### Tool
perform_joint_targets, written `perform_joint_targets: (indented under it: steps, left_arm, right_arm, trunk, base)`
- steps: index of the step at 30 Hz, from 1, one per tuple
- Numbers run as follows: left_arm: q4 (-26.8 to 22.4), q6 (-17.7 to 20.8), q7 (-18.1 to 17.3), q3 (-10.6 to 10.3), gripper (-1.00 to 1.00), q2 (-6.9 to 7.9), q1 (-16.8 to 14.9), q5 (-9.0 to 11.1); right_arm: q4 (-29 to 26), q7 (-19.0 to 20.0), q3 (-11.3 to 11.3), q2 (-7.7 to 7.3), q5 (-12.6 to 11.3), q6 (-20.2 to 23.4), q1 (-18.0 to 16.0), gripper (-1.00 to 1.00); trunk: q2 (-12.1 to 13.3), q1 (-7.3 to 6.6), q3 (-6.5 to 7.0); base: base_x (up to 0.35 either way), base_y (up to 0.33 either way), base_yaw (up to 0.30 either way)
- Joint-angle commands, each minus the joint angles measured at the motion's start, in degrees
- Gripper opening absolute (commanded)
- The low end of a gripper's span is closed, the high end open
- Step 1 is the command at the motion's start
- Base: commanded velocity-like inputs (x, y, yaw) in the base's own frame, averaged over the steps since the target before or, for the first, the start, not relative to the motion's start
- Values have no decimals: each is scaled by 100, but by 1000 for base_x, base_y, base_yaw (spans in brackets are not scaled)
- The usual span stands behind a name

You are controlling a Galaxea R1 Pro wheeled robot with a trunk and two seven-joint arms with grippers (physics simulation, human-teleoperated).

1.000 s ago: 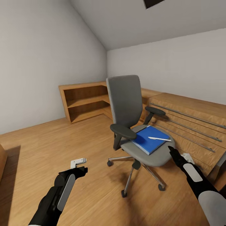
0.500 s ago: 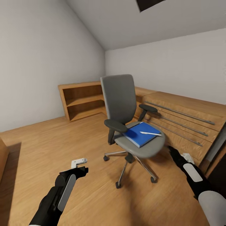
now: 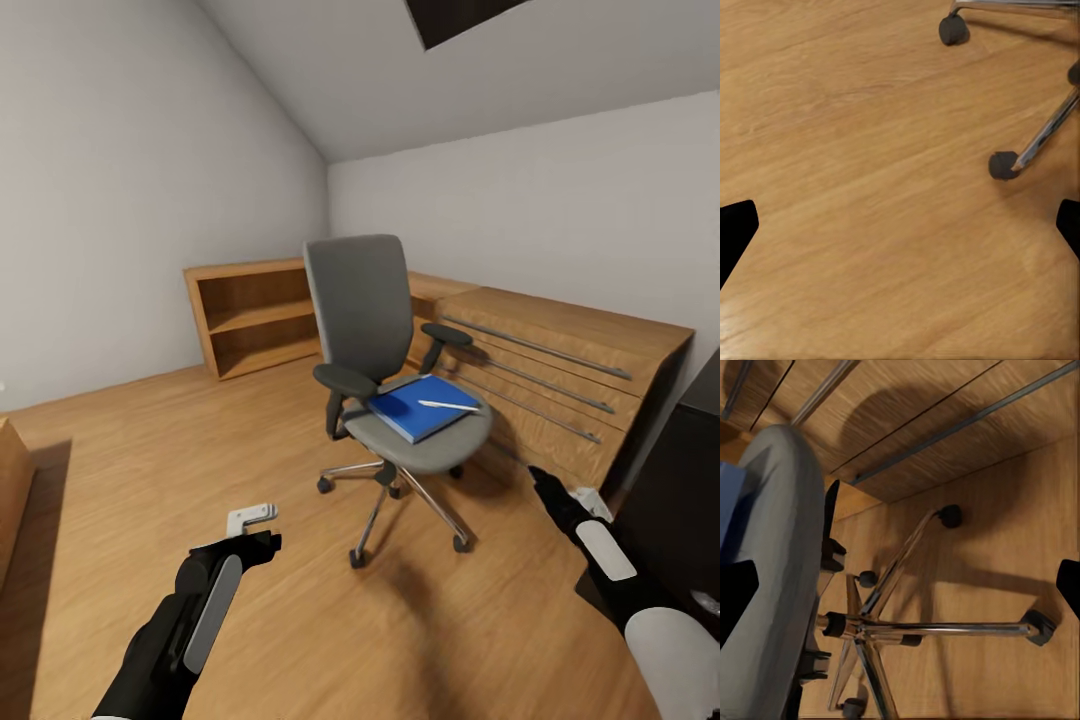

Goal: In the bedroom, organize the workspace by keeping the computer under the desk, ensuring the monitor is on the desk, placing the keyboard on the desk next to the monitor, placing the mouse on the desk next to the keyboard, moving the folder from the swivel chair onto the desk next to the mouse, stacking the notebook on top of the folder with the pen on top of the notebook, and positioning the swivel chair next to the desk.

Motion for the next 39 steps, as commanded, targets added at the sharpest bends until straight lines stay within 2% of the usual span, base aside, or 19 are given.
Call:
perform_joint_targets:
  steps: [1,6,14,23,31,32,36,37,39]
  left_arm:
    - [-7,15,55,-4,100,1,-3,60]
    - [-40,13,56,34,100,12,-3,68]
    - [-59,6,80,69,100,18,-3,78]
    - [-53,-284,86,70,100,18,-3,78]
    - [-44,-403,103,70,100,18,-3,75]
    - [-43,-404,105,70,100,18,-3,73]
    - [-42,-407,107,65,100,18,-3,70]
    - [-42,-407,106,63,100,18,-3,70]
    - [-34,-407,103,62,100,16,-3,66]
  right_arm:
    - [-9,-21,-16,50,53,-20,-2,100]
    - [-10,-44,-19,145,344,-209,-2,100]
    - [-15,-48,-11,167,489,-300,-2,100]
    - [-28,-38,-19,206,534,-325,-2,100]
    - [-82,-46,-15,269,553,-524,-2,100]
    - [-85,-47,0,310,614,-635,1,100]
    - [-229,-57,31,485,1139,-992,61,100]
    - [-363,-80,35,583,1400,-1102,142,100]
    - [-535,-165,38,700,1682,-1200,258,100]
  trunk:
    - [-3,-3,-6]
    - [-3,-3,-6]
    - [8,-24,172]
    - [20,-47,371]
    - [341,-223,515]
    - [381,-244,533]
    - [542,-332,604]
    - [582,-354,622]
    - [662,-398,658]
  base:
    - [-103,-56,0]
    - [-40,-21,0]
    - [-2,-1,0]
    - [0,0,0]
    - [0,0,0]
    - [0,0,0]
    - [0,0,0]
    - [0,0,0]
    - [0,0,0]
